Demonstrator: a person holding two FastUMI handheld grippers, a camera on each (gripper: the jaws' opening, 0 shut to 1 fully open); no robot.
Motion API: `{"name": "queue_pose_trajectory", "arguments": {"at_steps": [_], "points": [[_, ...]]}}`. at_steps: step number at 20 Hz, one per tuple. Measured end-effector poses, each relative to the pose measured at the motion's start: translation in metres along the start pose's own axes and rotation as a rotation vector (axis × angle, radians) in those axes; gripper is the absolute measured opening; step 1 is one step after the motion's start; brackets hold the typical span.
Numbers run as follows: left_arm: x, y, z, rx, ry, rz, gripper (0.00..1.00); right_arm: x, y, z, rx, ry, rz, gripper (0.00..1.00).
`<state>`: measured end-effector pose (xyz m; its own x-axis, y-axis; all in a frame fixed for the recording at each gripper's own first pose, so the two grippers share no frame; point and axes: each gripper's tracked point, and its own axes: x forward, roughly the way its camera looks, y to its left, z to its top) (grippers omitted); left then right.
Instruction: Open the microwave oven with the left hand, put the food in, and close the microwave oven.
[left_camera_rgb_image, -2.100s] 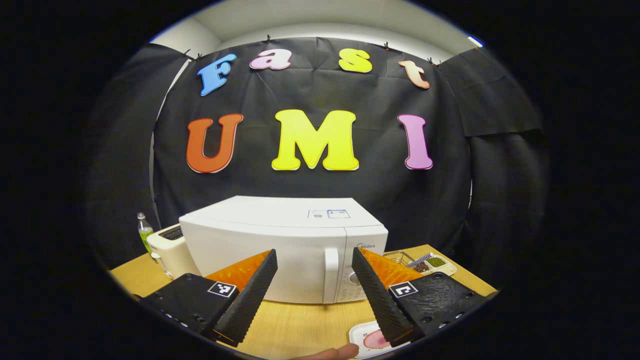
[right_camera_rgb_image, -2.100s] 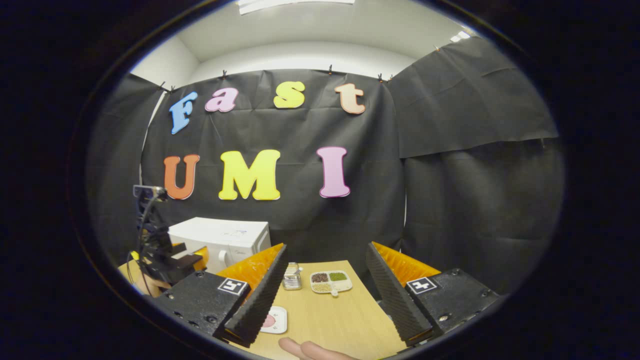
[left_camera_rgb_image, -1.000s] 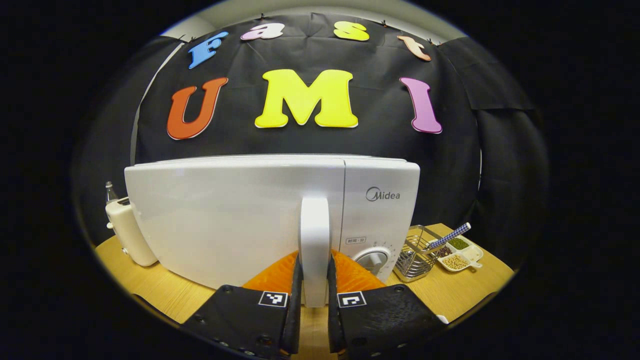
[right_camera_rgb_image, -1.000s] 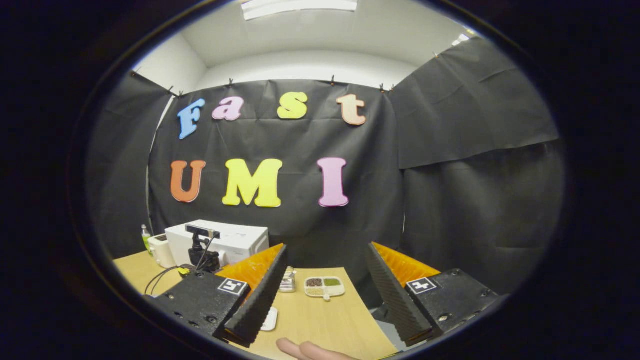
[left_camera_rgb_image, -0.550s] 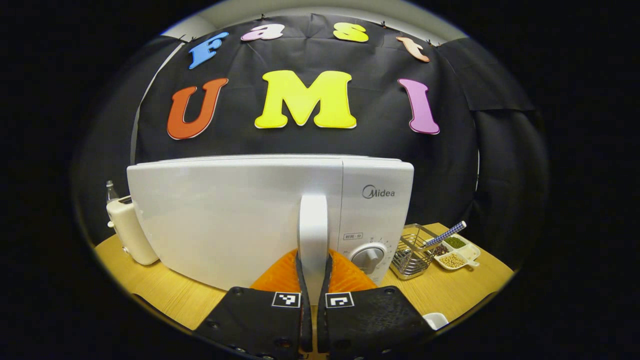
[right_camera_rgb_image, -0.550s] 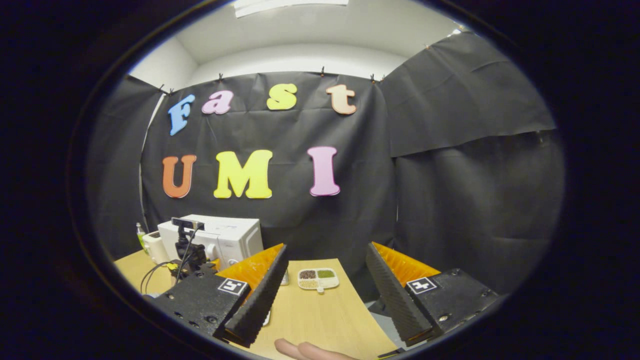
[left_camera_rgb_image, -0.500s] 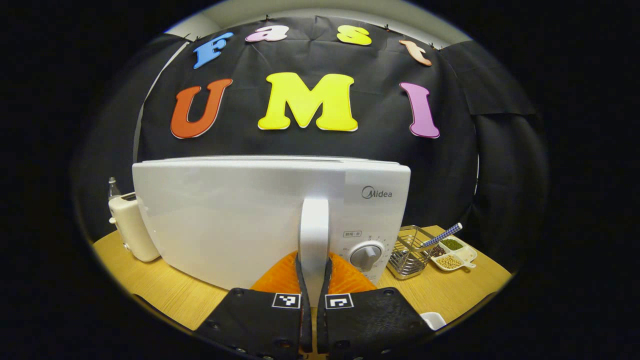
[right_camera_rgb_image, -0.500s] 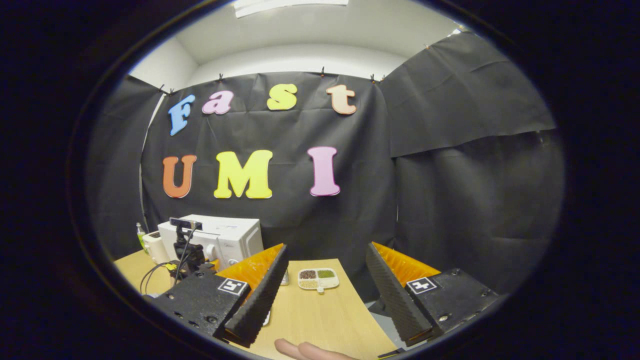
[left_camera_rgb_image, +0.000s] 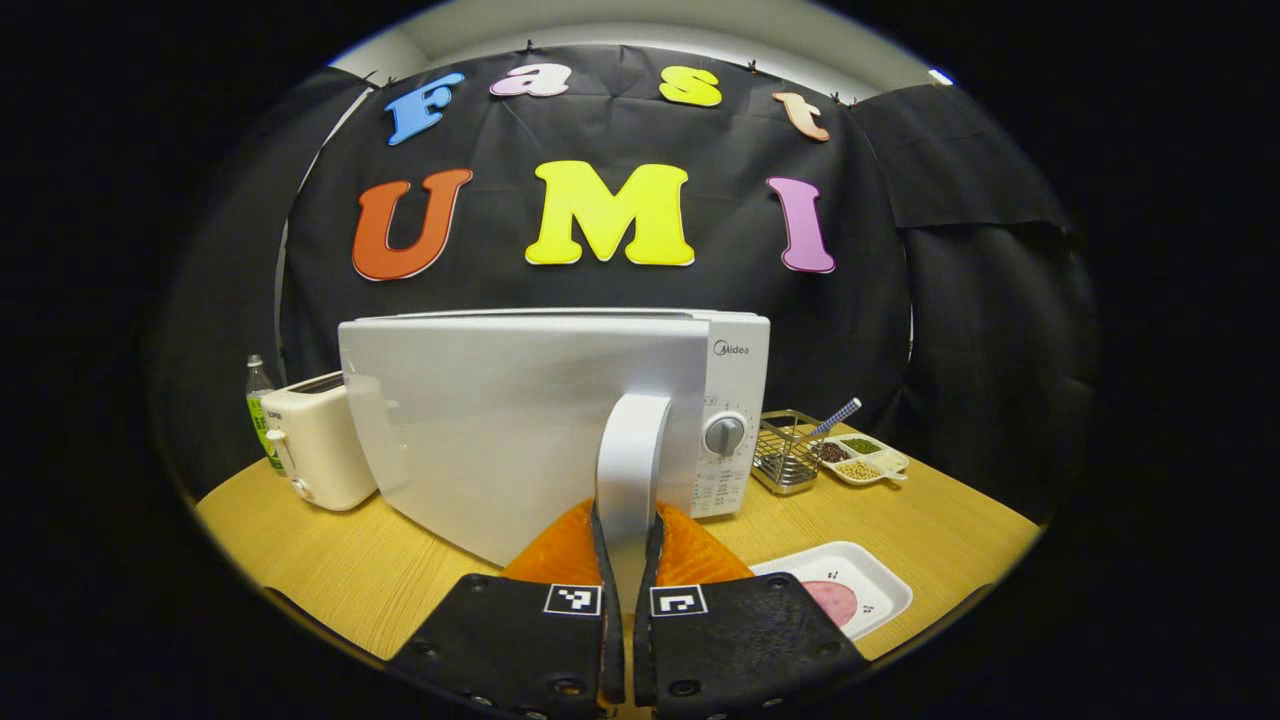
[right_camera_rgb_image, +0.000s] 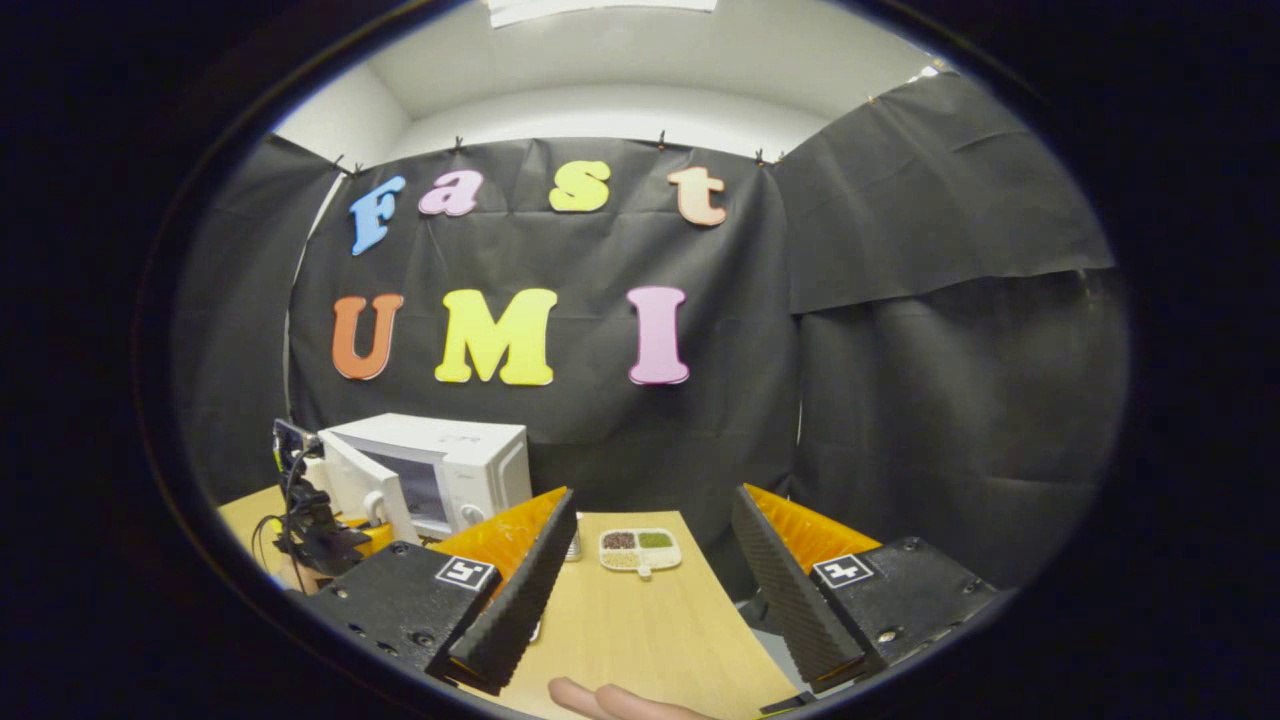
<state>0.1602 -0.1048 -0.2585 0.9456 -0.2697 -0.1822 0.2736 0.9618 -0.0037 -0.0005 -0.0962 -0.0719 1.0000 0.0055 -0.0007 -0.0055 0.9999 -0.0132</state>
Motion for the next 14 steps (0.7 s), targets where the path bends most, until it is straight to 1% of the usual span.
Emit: {"name": "queue_pose_trajectory", "arguments": {"at_steps": [2, 3, 4, 8, 9, 10, 12, 13, 14], "points": [[-0.023, 0.013, -0.004, 0.017, -0.004, -0.006, 0.04, -0.006, 0.01, 0.001, -0.008, -0.001, 0.014, 1.0], [-0.033, 0.021, -0.005, 0.028, -0.004, -0.004, 0.04, -0.008, 0.013, 0.003, -0.011, -0.006, 0.014, 0.92], [-0.045, 0.029, -0.009, 0.032, 0.001, 0.004, 0.04, -0.01, 0.016, 0.004, -0.014, -0.011, 0.016, 1.0], [-0.091, 0.074, -0.017, 0.034, 0.007, 0.072, 0.03, -0.016, 0.037, 0.006, -0.013, -0.019, 0.041, 1.0], [-0.103, 0.087, -0.02, 0.043, 0.005, 0.101, 0.03, -0.016, 0.043, 0.005, -0.014, -0.018, 0.051, 0.91], [-0.115, 0.105, -0.021, 0.055, 0.003, 0.138, 0.03, -0.018, 0.049, 0.003, -0.017, -0.015, 0.06, 0.92], [-0.138, 0.146, -0.025, 0.065, -0.007, 0.236, 0.03, -0.02, 0.061, 0.001, -0.021, -0.01, 0.083, 0.92], [-0.148, 0.169, -0.028, 0.064, -0.005, 0.291, 0.03, -0.02, 0.066, 0.0, -0.025, -0.007, 0.092, 1.0], [-0.159, 0.191, -0.032, 0.045, -0.004, 0.328, 0.03, -0.019, 0.069, -0.003, -0.028, -0.004, 0.098, 0.92]]}}
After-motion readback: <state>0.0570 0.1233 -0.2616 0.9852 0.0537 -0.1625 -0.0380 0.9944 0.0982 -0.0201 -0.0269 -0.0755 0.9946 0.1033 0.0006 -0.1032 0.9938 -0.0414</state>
